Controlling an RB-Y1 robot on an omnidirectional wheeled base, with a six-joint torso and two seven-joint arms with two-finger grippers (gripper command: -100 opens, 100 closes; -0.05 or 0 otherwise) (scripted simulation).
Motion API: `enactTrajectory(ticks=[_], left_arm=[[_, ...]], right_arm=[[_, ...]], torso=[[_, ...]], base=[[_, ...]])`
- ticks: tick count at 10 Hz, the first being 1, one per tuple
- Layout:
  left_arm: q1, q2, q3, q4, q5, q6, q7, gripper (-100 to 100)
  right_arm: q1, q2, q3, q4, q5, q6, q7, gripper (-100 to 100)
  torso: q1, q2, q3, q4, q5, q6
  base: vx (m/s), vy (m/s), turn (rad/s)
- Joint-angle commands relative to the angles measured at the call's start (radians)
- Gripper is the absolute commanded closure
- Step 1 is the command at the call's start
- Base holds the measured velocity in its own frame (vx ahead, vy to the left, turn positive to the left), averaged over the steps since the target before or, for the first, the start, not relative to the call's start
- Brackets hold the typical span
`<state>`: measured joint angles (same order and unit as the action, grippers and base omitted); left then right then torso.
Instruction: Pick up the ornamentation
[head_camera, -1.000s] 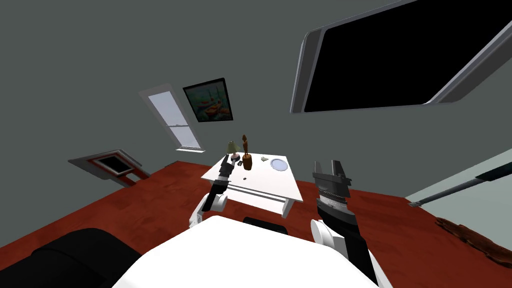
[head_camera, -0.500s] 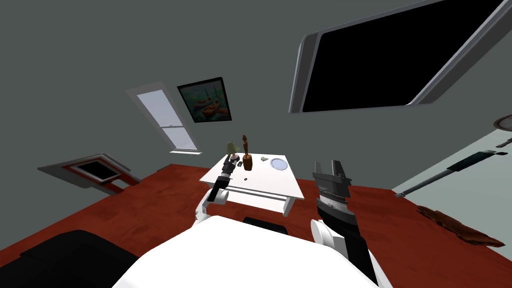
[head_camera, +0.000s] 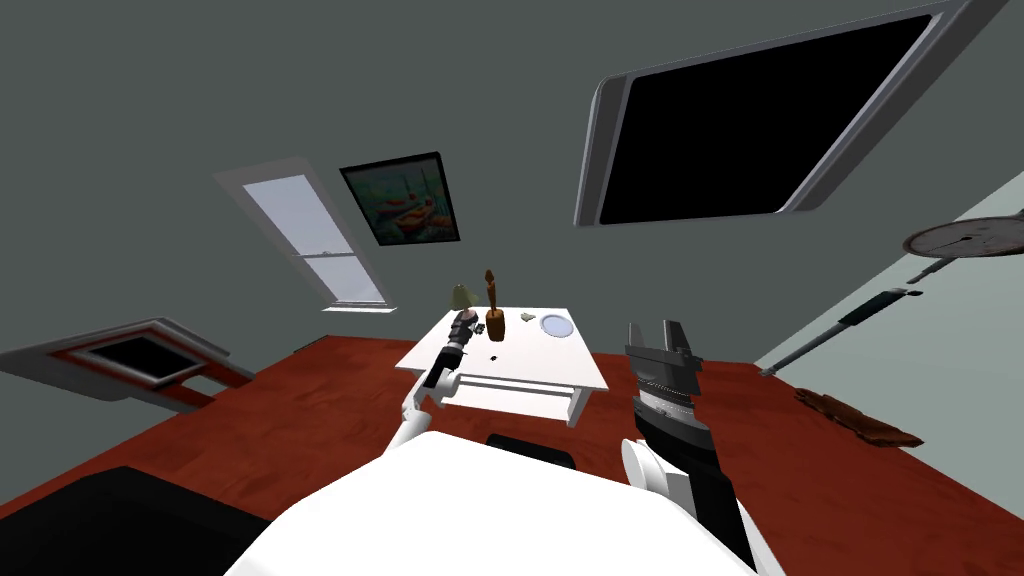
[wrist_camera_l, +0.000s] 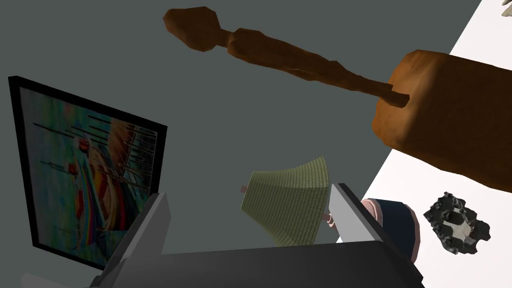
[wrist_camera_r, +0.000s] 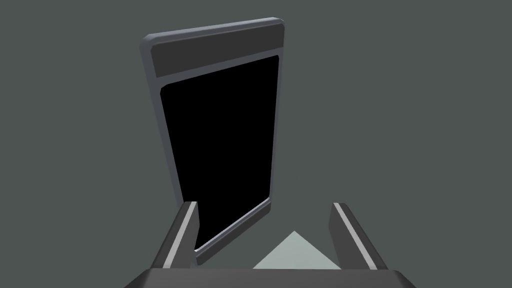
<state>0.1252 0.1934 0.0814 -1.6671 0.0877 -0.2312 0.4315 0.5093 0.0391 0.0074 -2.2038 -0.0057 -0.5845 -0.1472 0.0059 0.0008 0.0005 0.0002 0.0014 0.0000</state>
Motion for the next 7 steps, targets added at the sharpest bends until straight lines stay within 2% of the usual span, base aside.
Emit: enactTrajectory(ticks=[1,2,3,4,5,6,7], left_arm=[[-0.018,0.007,0.006,0.039,0.009,0.027,0.019,-100],[-0.055,0.011,0.016,0.071,0.024,0.066,0.047,-100],[-0.055,0.011,0.016,0.094,0.024,0.066,0.047,-100],[-0.092,0.016,0.027,0.135,0.038,0.106,0.074,-100],[-0.092,0.016,0.027,0.150,0.038,0.106,0.074,-100],[-0.128,0.019,0.037,0.178,0.051,0.147,0.099,-100],[-0.128,0.019,0.037,0.198,0.051,0.147,0.099,-100]], right_arm=[[0.000,0.000,0.000,0.000,0.000,0.000,0.000,0],[0.000,0.000,0.000,0.000,0.000,0.000,0.000,0],[0.000,0.000,0.000,0.000,0.000,0.000,0.000,0],[0.000,0.000,0.000,0.000,0.000,0.000,0.000,0],[0.000,0.000,0.000,0.000,0.000,0.000,0.000,0],[0.000,0.000,0.000,0.000,0.000,0.000,0.000,0],[0.000,0.000,0.000,0.000,0.000,0.000,0.000,0]], torso=[[0.000,0.000,0.000,0.000,0.000,0.000],[-0.001,0.000,0.000,0.000,0.000,-0.001],[0.001,-0.001,0.000,0.000,0.000,0.000],[0.000,-0.001,-0.001,0.000,0.000,-0.001],[0.000,-0.001,0.000,0.000,0.000,0.000],[-0.001,-0.001,0.000,0.000,0.000,-0.001],[-0.001,0.000,0.000,0.000,0.000,0.000]], base=[[-0.018,0.077,-0.067],[-0.024,0.096,-0.127],[-0.019,0.080,-0.060],[-0.025,0.089,-0.099],[-0.024,0.070,-0.078],[-0.028,0.080,-0.137],[-0.027,0.075,-0.069]])
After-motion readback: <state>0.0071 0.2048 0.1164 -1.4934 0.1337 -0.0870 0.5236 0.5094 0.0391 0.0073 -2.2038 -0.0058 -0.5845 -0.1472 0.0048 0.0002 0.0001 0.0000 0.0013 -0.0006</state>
